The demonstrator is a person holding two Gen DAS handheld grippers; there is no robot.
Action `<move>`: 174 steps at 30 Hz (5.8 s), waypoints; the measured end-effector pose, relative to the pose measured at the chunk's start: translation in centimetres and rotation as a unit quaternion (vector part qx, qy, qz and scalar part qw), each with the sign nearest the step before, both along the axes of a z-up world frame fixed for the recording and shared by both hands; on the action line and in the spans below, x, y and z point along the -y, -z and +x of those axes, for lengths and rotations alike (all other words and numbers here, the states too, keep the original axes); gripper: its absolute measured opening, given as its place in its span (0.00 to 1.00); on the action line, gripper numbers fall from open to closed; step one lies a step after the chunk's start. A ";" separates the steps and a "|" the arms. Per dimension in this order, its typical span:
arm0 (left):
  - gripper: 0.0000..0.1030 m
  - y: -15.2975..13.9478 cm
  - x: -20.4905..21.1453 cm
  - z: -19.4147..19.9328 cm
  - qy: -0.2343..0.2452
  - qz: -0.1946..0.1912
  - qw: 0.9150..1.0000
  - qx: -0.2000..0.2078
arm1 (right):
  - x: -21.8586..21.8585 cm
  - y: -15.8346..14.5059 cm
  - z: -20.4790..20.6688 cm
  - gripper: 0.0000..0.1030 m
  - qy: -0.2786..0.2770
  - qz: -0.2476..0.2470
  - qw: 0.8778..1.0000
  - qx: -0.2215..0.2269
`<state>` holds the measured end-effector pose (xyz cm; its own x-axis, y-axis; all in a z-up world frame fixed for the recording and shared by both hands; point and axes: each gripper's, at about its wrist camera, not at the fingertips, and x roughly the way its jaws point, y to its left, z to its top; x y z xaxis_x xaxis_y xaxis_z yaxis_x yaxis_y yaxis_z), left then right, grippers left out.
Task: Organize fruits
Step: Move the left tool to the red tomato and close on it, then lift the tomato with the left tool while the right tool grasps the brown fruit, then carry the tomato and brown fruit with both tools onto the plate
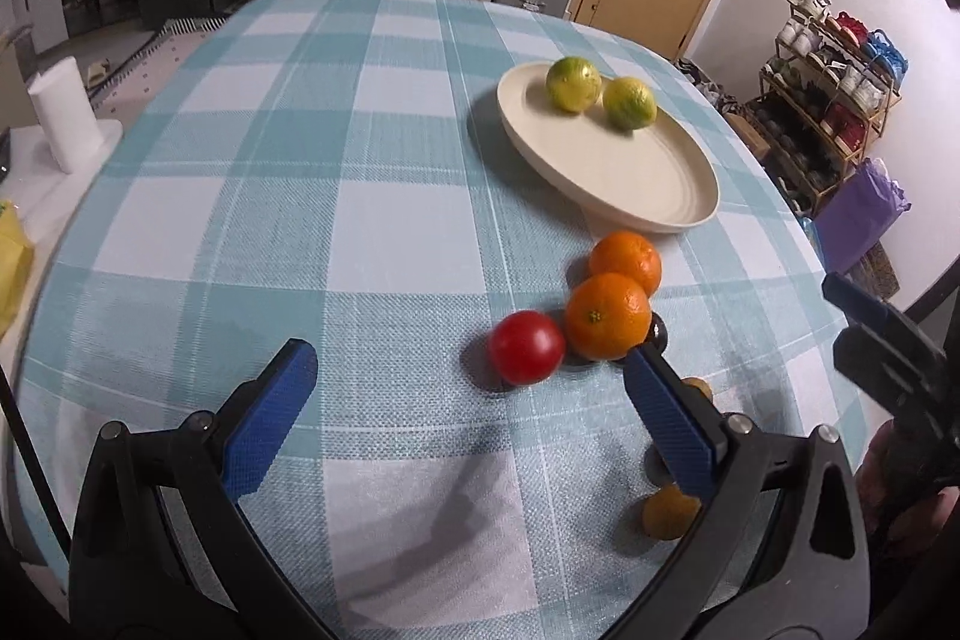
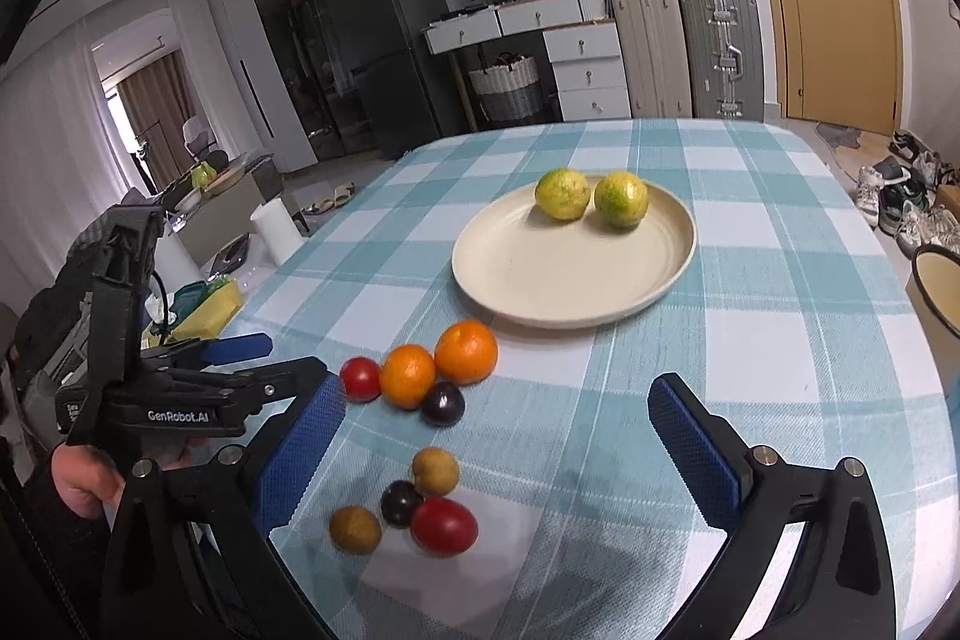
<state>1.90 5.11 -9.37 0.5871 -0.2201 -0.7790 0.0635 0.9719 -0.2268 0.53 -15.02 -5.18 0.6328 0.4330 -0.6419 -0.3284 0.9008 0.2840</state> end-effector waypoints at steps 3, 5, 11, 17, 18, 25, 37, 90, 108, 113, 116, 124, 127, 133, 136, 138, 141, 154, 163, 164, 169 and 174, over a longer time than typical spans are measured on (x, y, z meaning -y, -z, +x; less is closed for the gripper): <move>0.98 0.8 0.1 0.6 0.005 0.001 1.000 -0.006 | 0.0 0.6 0.0 1.00 -0.001 0.000 1.000 -0.007; 0.98 1.3 0.1 0.9 0.011 0.001 1.000 -0.009 | -0.1 0.9 0.1 1.00 -0.003 -0.001 1.000 -0.010; 0.84 2.3 1.0 1.8 0.043 0.011 0.999 -0.015 | -0.2 1.7 0.5 1.00 -0.005 0.000 1.000 -0.018; 0.69 2.1 1.8 2.2 0.084 0.017 0.996 -0.003 | -0.2 2.4 1.1 1.00 -0.007 0.001 1.000 -0.028; 0.61 2.0 1.9 2.3 0.089 0.017 0.996 -0.001 | -0.2 2.5 1.1 1.00 -0.007 0.002 1.000 -0.028; 0.27 1.7 2.1 2.8 0.125 0.010 0.992 0.006 | -0.1 2.6 1.4 1.00 -0.003 0.007 0.999 -0.035; 0.26 1.2 1.7 2.0 0.130 0.018 0.991 0.013 | 0.1 2.0 1.0 1.00 -0.001 0.009 1.000 -0.027; 0.26 -1.9 -3.2 -3.3 0.067 -0.003 0.998 0.017 | -9.1 5.3 -3.1 0.39 -0.115 -0.026 0.986 -0.121; 0.26 -2.7 -2.7 -3.5 0.062 0.013 0.998 0.024 | -7.7 5.3 -2.8 0.27 -0.109 0.024 0.987 -0.119; 0.26 -2.7 -2.7 -3.2 0.057 0.014 0.998 0.019 | -7.2 4.3 -3.1 0.27 -0.111 0.046 0.988 -0.099; 0.26 -3.1 -2.7 -2.8 0.056 0.008 0.998 0.022 | -6.9 3.7 -3.2 0.27 -0.118 0.062 0.987 -0.087; 0.26 -4.0 -2.2 0.3 0.053 -0.014 0.998 0.022 | -3.8 0.5 -1.9 0.27 -0.079 0.093 0.992 -0.020; 0.26 -4.4 -1.5 2.1 0.057 -0.018 0.998 0.023 | -2.2 -0.4 -0.6 0.27 -0.063 0.094 0.993 -0.007; 0.26 -5.6 0.6 6.4 0.070 -0.025 0.997 0.028 | 0.9 -2.1 2.8 0.27 -0.026 0.093 0.995 0.013; 0.26 -6.1 1.7 8.9 0.072 -0.028 0.997 0.027 | 1.9 -2.9 4.4 0.27 -0.012 0.079 0.996 0.026; 0.26 -6.5 2.4 10.7 0.073 -0.029 0.997 0.028 | 2.0 -3.5 5.7 0.27 -0.009 0.071 0.997 0.031; 0.26 -6.9 3.1 13.3 0.074 -0.038 0.996 0.025 | 2.0 -4.1 7.7 0.27 -0.009 0.068 0.997 0.034; 0.26 -4.7 4.4 21.8 0.079 -0.062 0.995 -0.004 | 0.5 -2.1 17.1 0.27 -0.009 0.045 0.999 0.003; 0.26 -1.9 4.4 24.4 0.081 -0.086 0.992 -0.031 | -1.1 0.6 19.2 0.27 -0.020 0.003 1.000 -0.021; 0.26 -1.5 4.6 24.6 0.083 -0.089 0.992 -0.035 | -1.2 0.9 19.3 0.27 -0.021 0.004 0.999 -0.024; 0.26 -0.6 5.2 25.2 0.090 -0.089 0.991 -0.042 | -1.7 2.2 19.9 0.27 -0.026 0.002 0.999 -0.042; 0.26 0.1 5.5 25.9 0.090 -0.085 0.991 -0.051 | -2.2 2.8 20.1 0.27 -0.027 -0.014 0.999 -0.043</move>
